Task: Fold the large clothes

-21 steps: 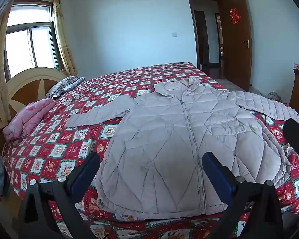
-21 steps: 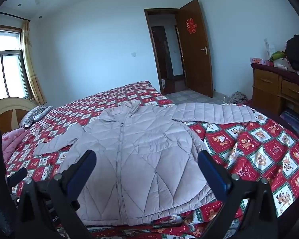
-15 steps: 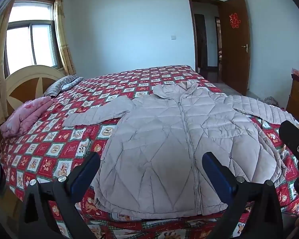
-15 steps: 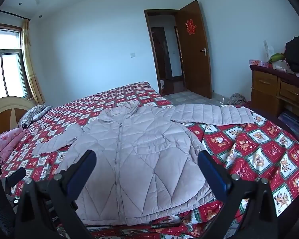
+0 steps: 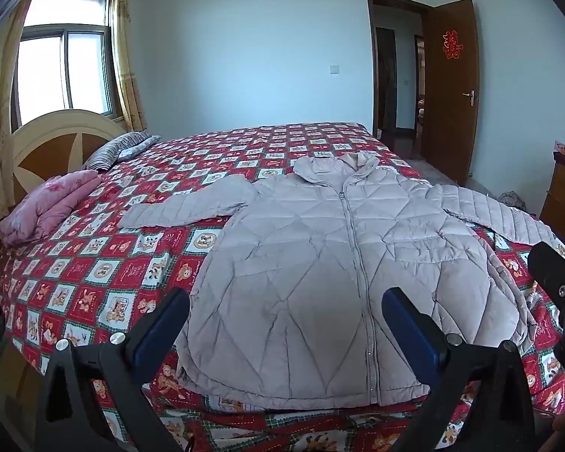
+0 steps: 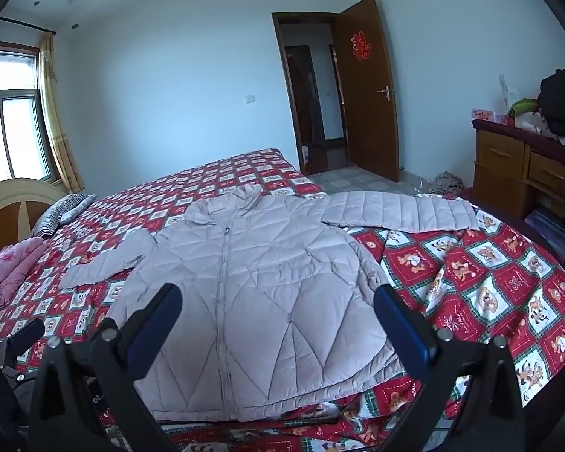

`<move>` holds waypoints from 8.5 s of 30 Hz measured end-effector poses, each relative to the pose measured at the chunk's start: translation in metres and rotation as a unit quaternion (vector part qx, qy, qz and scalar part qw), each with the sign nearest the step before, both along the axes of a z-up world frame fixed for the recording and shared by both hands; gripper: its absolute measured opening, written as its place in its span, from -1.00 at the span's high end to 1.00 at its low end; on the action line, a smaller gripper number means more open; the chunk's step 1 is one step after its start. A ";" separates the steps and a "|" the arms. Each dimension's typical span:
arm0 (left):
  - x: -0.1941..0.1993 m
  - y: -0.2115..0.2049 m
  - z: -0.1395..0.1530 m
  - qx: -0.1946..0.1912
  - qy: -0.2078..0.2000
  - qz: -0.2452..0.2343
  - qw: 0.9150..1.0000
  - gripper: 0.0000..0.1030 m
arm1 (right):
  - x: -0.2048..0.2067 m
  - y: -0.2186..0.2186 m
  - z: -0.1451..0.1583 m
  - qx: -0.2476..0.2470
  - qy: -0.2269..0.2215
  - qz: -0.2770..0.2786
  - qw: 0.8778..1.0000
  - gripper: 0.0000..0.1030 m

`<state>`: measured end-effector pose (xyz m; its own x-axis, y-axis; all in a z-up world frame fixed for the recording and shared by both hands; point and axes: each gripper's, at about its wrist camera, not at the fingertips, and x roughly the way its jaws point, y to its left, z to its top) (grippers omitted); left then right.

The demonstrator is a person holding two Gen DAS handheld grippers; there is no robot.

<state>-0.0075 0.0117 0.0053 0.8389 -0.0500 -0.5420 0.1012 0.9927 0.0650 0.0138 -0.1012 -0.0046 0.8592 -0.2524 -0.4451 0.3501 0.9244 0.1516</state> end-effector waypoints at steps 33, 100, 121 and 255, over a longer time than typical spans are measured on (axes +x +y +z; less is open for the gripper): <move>-0.002 0.002 -0.001 -0.001 0.002 0.001 1.000 -0.98 | -0.001 0.006 -0.004 0.002 0.007 0.007 1.000 -1.00; 0.022 0.000 -0.021 -0.009 0.041 -0.014 0.999 -0.98 | 0.022 -0.016 -0.020 0.036 0.051 0.006 0.998 -1.00; 0.337 0.059 -0.082 0.030 0.089 0.024 0.995 -0.98 | 0.077 -0.345 -0.072 0.126 0.081 -0.281 0.948 -0.73; 0.347 0.106 -0.159 -0.142 0.141 0.053 0.978 -0.98 | 0.358 -0.206 -0.138 0.115 0.165 -0.033 0.979 0.69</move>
